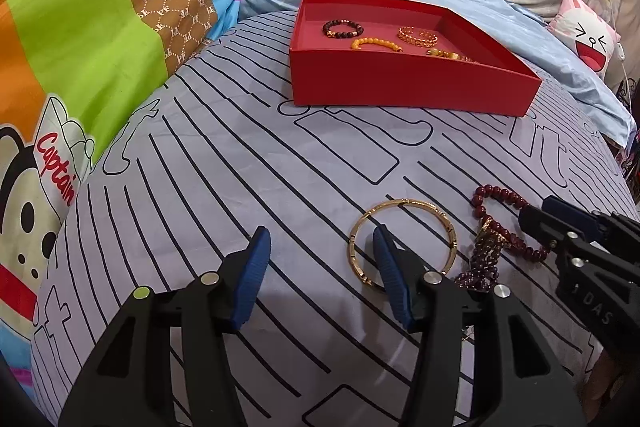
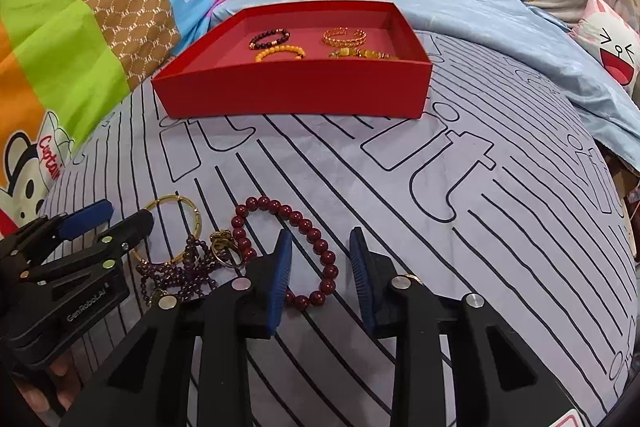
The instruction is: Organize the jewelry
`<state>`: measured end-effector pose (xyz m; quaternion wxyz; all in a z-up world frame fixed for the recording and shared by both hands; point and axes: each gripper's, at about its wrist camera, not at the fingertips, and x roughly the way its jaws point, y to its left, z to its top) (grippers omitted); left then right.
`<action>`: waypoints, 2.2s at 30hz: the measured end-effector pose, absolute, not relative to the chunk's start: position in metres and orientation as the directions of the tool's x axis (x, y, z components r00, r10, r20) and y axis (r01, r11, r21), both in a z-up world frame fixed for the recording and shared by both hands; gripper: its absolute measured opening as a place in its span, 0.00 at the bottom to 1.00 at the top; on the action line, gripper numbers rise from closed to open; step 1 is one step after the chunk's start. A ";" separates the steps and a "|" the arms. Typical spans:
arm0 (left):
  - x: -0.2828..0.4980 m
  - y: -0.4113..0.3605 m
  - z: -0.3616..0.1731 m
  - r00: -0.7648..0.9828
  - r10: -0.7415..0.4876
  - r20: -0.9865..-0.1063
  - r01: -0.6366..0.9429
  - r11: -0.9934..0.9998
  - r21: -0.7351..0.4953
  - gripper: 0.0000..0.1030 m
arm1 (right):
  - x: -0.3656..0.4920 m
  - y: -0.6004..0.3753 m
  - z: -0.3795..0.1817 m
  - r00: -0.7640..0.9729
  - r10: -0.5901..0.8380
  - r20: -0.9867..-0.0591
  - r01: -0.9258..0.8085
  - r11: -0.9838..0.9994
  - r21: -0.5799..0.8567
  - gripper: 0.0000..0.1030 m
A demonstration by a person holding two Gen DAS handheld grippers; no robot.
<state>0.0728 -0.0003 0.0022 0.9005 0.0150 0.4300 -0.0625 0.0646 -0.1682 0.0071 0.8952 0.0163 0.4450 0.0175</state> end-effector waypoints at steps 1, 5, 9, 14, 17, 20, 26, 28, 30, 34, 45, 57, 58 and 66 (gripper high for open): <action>0.073 0.000 0.002 0.622 -0.100 -0.776 0.126 0.992 -0.027 0.49 | 0.064 -0.167 0.007 0.608 0.040 -0.793 -0.018 0.999 0.037 0.21; 0.073 -0.001 0.002 0.622 -0.097 -0.777 0.126 0.992 -0.024 0.49 | 0.064 -0.165 0.007 0.610 0.029 -0.791 -0.023 1.000 0.020 0.13; 0.073 -0.001 0.002 0.622 -0.098 -0.777 0.125 0.992 -0.024 0.49 | 0.059 -0.165 0.007 0.613 0.020 -0.790 -0.015 1.000 0.014 0.09; 0.073 -0.003 0.002 0.622 -0.092 -0.777 0.128 0.992 -0.015 0.49 | 0.051 -0.169 0.006 0.613 0.033 -0.789 0.004 0.999 0.045 0.08; 0.073 -0.005 0.002 0.623 -0.095 -0.777 0.137 0.990 -0.011 0.43 | 0.047 -0.170 0.006 0.613 0.037 -0.789 0.011 0.998 0.054 0.08; 0.072 -0.008 0.003 0.624 -0.104 -0.775 0.155 0.988 -0.007 0.36 | 0.045 -0.171 0.005 0.613 0.044 -0.789 0.015 0.998 0.067 0.08; 0.071 -0.010 0.004 0.625 -0.118 -0.772 0.173 0.985 -0.010 0.19 | 0.044 -0.172 0.006 0.613 0.046 -0.789 0.015 0.997 0.070 0.08; 0.071 -0.009 0.004 0.625 -0.120 -0.771 0.170 0.985 -0.015 0.14 | 0.044 -0.173 0.006 0.613 0.051 -0.789 0.017 0.997 0.077 0.08; 0.071 -0.008 0.004 0.624 -0.126 -0.771 0.168 0.985 -0.025 0.13 | 0.044 -0.173 0.006 0.613 0.053 -0.789 0.018 0.997 0.081 0.08; 0.068 -0.008 0.005 0.612 -0.187 -0.769 0.199 0.977 -0.079 0.34 | 0.044 -0.174 0.006 0.613 0.054 -0.788 0.018 0.996 0.082 0.08; 0.066 -0.037 0.003 0.598 -0.186 -0.779 0.238 0.970 -0.049 0.67 | 0.044 -0.175 0.007 0.612 0.064 -0.788 0.018 0.995 0.096 0.08; 0.063 -0.044 0.004 0.594 -0.215 -0.775 0.271 0.961 -0.059 0.68 | 0.045 -0.176 0.007 0.612 0.077 -0.787 0.021 0.993 0.113 0.08; 0.064 -0.044 0.004 0.594 -0.212 -0.776 0.270 0.961 -0.056 0.68 | 0.045 -0.177 0.007 0.612 0.079 -0.787 0.021 0.993 0.115 0.08; 0.063 -0.048 0.002 0.598 -0.179 -0.781 0.269 0.963 -0.015 0.60 | 0.045 -0.176 0.006 0.612 0.075 -0.787 0.022 0.994 0.112 0.08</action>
